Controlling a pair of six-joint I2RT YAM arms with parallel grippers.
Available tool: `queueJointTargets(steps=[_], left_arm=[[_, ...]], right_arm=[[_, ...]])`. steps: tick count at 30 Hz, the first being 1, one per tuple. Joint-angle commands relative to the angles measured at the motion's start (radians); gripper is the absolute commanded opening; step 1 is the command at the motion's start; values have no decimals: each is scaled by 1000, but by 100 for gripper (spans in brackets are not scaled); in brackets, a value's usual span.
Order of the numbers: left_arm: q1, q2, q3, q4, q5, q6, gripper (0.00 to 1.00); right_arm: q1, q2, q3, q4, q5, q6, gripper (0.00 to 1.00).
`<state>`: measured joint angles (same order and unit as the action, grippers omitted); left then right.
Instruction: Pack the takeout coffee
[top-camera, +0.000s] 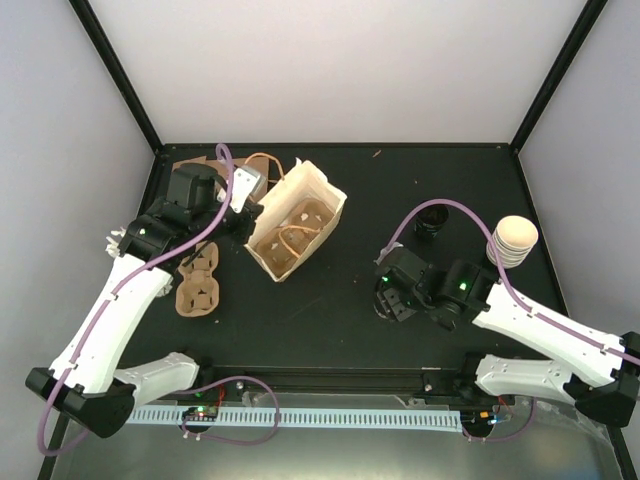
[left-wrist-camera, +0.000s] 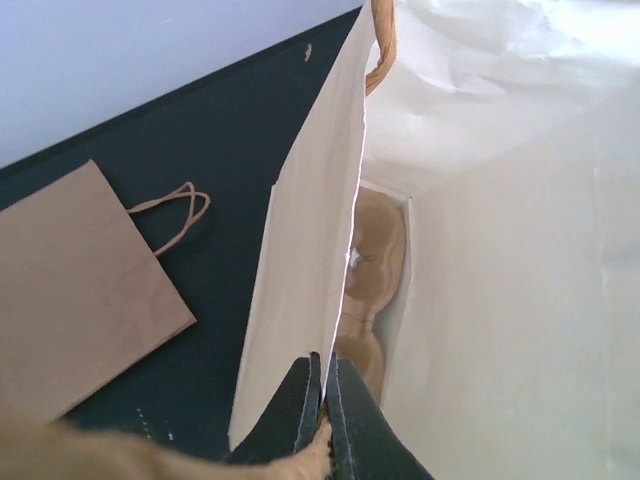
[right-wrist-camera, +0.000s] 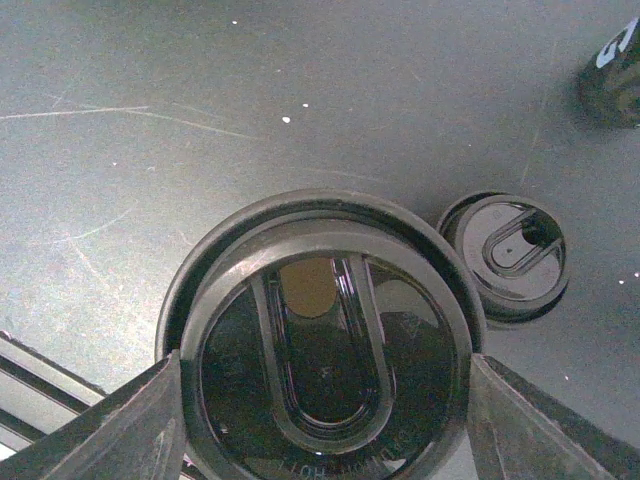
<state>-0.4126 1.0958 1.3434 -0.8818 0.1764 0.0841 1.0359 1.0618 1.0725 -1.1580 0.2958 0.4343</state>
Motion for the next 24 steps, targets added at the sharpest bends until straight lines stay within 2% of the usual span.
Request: queueJointTargets(steps=[1,6,14,19,24], left_arm=[[-3,11,17,40,-74,64,2],[-12,55,28,27,-282,112,2],[-131,41,-49,71,-361,147,2],[-186,-4,-143,101,-353,124,2],[-197,-41,-187,96,-257,81,1]], right_arm=[[-8,-27,23,-20,36,26,61],[-9,-32,20,-26,35,37,61],[-21,-54,35,-59,81,64,60],[-33,-70,62,-91,117,78,60],[-33,-103,110,-99,142,59,60]])
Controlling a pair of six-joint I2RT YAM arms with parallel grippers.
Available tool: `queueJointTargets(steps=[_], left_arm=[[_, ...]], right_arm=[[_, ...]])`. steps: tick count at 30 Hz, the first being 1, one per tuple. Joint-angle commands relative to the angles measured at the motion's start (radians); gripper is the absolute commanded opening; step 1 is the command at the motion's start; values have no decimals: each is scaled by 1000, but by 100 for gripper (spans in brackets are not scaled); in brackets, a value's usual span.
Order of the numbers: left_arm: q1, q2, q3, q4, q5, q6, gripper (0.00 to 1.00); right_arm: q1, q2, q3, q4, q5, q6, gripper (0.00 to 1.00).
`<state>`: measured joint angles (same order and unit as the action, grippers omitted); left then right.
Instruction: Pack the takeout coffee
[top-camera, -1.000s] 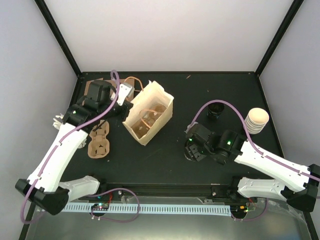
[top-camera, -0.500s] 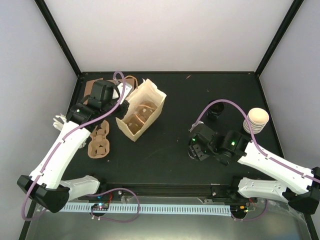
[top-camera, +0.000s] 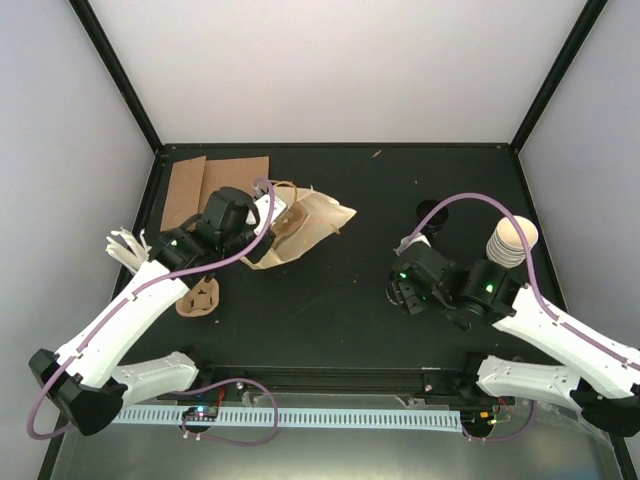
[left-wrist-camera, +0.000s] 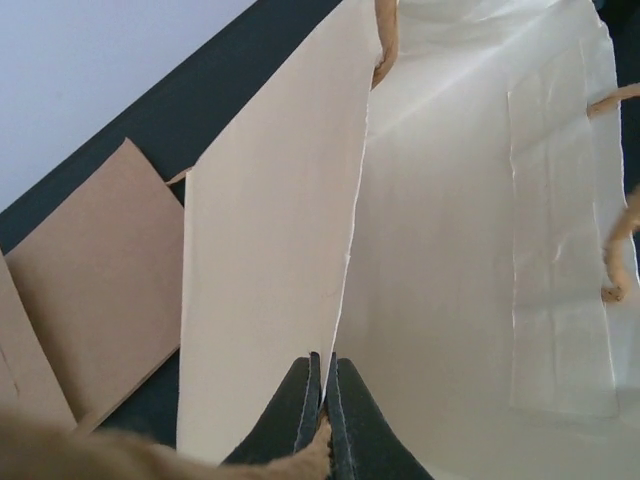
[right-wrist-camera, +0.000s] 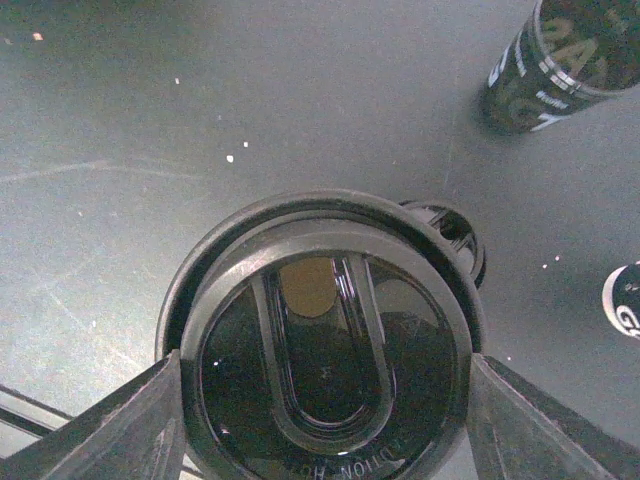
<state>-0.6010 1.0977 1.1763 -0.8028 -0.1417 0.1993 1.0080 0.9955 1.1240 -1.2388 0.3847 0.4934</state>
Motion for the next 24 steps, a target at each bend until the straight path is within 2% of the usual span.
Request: queueJointTargets(steps=[1,5,11,17,24], left_arm=[[-10,-49,-26,17,92,-39,2],[-27,-65,-51,11,169,-45,1],[-42,-93,-63,-1,204,-56,1],[-51,-105,-57,16,239,-66,1],[-61,-101,-56,31,258,-71,2]], right_arm=[[-5,-42,72,-12,41,-16,60],[-5,-52,155,-11,22,-55,60],[-5,-60,236,40,10,-110,59],[-5,-67,271,183,-198,-211,59],[-4,-52,241,297,-298,-273,57]])
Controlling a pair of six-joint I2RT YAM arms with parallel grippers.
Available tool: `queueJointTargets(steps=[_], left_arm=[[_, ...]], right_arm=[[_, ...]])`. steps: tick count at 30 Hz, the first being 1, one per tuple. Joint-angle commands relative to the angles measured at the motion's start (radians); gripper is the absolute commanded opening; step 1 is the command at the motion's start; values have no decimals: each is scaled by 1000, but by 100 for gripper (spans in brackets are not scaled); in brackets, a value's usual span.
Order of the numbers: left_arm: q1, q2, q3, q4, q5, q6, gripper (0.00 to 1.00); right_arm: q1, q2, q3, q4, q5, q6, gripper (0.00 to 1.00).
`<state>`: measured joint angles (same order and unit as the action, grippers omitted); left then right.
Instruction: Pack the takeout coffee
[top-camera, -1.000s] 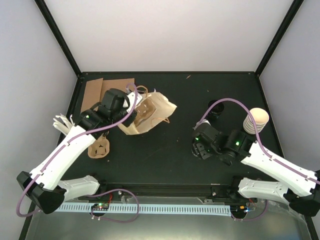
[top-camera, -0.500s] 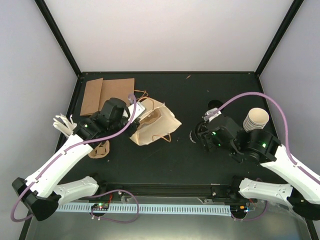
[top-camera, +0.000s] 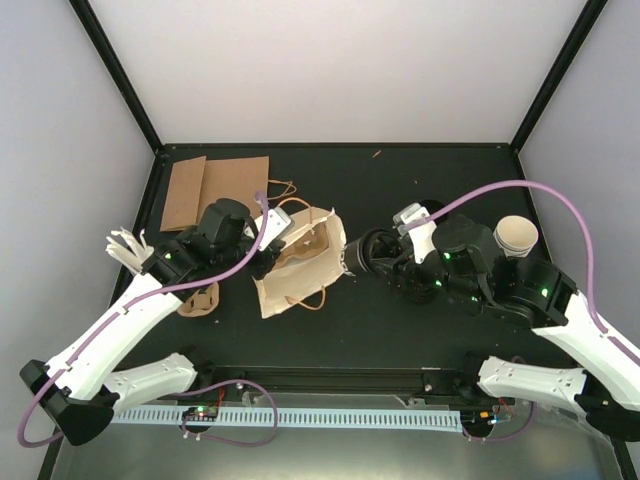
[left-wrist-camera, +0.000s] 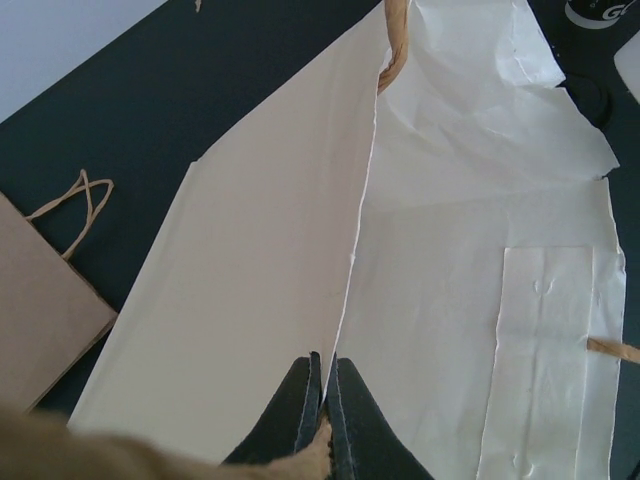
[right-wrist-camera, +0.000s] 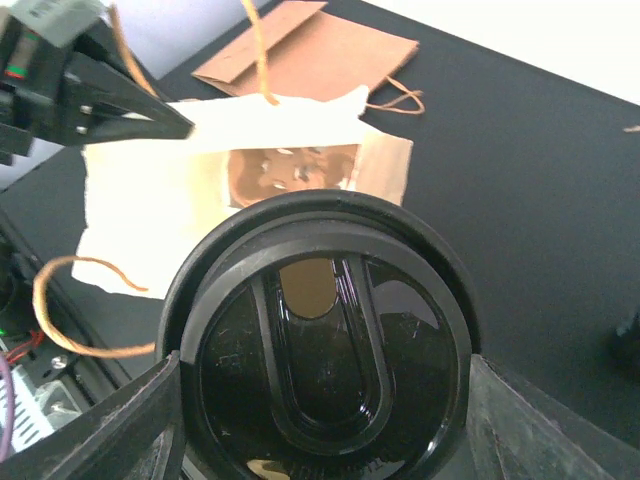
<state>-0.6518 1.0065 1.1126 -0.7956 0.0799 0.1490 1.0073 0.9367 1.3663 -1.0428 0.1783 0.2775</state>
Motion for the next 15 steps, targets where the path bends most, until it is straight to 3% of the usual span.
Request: queueJointTargets(steps=[1,9,15], left_arm=[[-14,-8,8,25,39,-23,2],[-33,-4,19,22,39,-36,2],[-43,-2,35,16,45,-46,2]], right_arm=[[-3,8,2,112,-102,-59,57],[-2,-3,-41,226,-185,-87,57],[41,44,-102,268,-151,-87,56]])
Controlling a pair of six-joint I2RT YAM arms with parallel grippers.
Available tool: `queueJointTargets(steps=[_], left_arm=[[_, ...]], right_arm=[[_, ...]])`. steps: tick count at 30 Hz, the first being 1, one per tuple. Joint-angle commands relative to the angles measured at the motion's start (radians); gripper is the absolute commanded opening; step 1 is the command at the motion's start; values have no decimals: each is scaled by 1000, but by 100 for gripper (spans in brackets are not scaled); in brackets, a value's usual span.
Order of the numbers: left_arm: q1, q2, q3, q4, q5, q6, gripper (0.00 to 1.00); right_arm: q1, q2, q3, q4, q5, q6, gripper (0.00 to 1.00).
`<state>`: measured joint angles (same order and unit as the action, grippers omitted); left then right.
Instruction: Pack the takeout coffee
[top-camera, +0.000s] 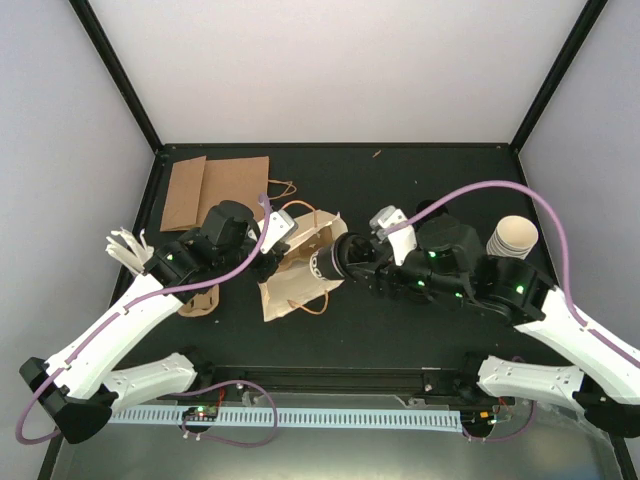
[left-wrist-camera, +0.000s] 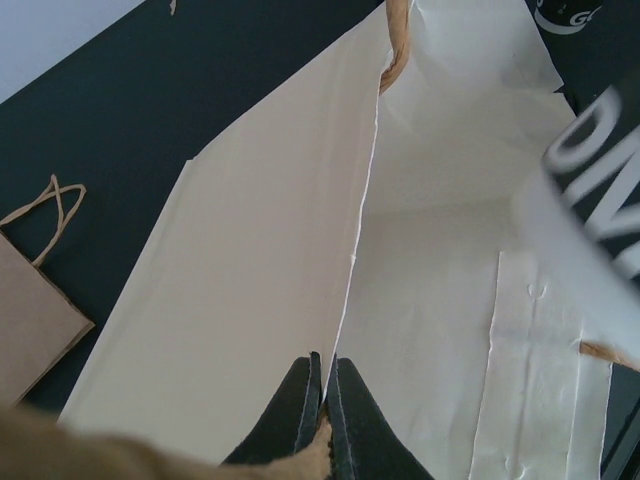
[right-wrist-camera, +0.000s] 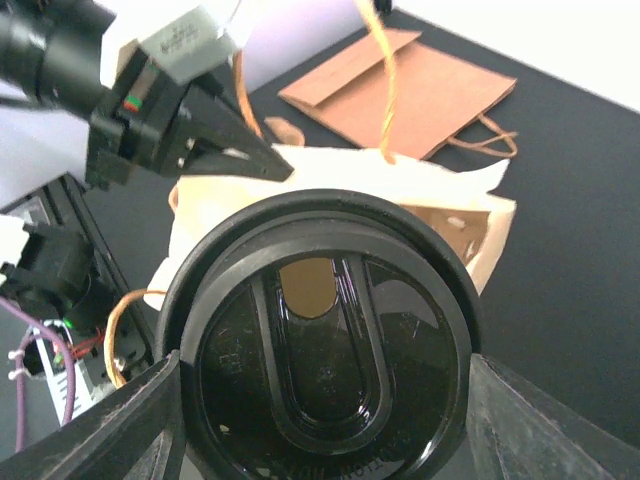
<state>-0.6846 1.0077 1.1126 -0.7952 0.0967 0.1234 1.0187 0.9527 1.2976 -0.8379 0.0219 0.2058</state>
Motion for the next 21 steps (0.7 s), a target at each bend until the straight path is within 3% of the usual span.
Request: queueJointTargets(steps=[1,21], left_arm=[[-12,-4,35,16,29,-22,2],[-34,13,44,17,37,-41,2]], right_arm=[[40,35,-39,66,11,-13,55],[185,-24,-200,7,70,18,55]])
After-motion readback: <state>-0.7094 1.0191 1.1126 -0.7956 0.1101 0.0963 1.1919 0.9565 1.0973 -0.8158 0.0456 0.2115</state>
